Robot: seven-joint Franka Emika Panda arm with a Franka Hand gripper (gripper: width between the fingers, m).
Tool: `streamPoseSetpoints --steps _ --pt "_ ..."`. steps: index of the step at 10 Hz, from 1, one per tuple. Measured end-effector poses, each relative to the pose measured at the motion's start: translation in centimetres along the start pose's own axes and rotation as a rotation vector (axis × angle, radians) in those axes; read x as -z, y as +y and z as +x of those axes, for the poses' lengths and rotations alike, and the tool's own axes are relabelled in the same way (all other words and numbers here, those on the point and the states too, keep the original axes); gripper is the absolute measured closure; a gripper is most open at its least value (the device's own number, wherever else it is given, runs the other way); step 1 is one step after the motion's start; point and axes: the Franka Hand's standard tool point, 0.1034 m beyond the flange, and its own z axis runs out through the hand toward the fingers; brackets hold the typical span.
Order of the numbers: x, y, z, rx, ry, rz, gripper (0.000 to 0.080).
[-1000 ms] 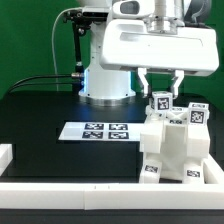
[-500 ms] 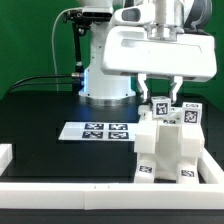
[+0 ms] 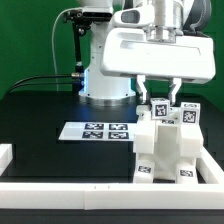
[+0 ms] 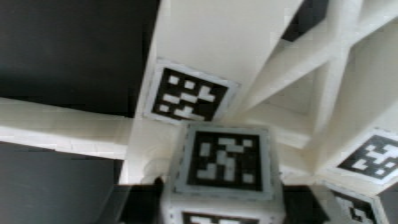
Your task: Assemble chair
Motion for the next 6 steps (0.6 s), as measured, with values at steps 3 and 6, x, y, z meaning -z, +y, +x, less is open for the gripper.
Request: streamPoseSetpoints --steps 3,6 --pt "-0.04 -0.01 -0.04 0.004 -0.001 0.0 0.0516" --pt "-0.04 -0.01 -0.04 0.004 -0.001 0.0 0.0515"
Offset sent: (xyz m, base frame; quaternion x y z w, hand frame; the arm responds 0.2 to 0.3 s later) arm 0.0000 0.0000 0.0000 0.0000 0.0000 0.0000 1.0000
